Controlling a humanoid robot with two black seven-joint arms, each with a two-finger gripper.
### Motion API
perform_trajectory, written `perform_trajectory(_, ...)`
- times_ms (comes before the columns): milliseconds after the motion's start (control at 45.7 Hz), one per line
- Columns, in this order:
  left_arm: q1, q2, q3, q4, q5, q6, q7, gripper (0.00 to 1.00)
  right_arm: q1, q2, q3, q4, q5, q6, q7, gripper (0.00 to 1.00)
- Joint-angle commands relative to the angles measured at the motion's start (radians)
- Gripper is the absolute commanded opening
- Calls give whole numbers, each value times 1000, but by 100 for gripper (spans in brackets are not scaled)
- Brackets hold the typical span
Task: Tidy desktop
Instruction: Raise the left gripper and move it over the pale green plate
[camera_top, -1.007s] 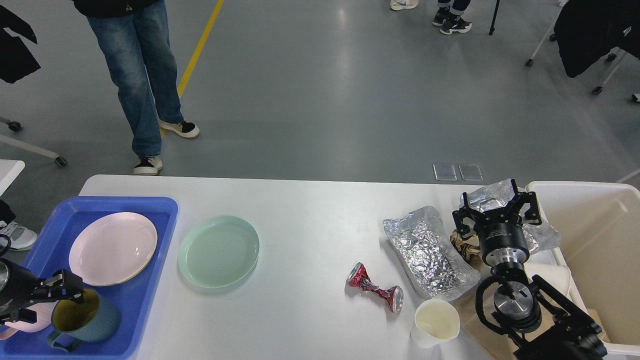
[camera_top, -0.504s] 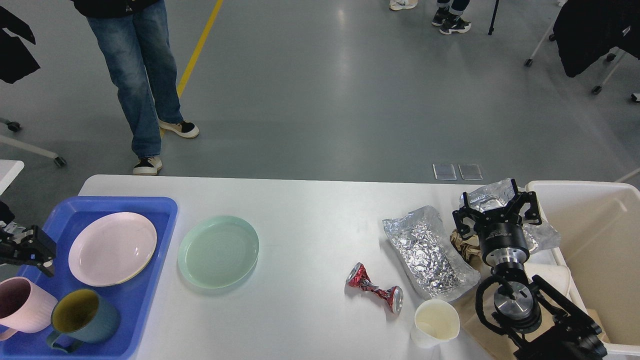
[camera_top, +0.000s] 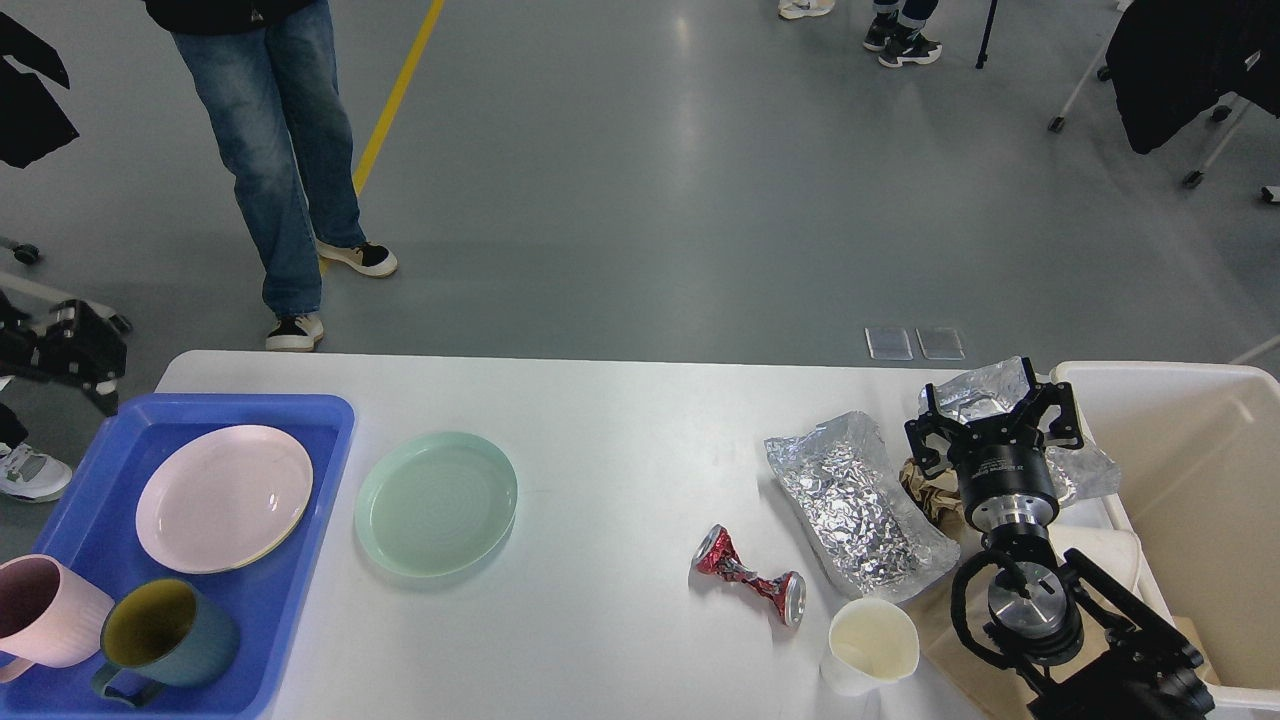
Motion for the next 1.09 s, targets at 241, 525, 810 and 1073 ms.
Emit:
perform_trajectory(241,-287,-271,12,-268,-209,0,-14,92,-1,0,0,-1,0,0,0,100)
perform_trajectory(525,-224,-280,-50,-268,-220,49,-17,91,0,0,0,-1,0,0,0,100)
perform_trajectory(810,-179,-265,-68,-263,-217,81,-21,94,0,0,0,1,0,0,0,100)
perform_trajectory(1073,-106,-173,-66,-251,-235,97,-24,94,0,0,0,1,0,0,0,100)
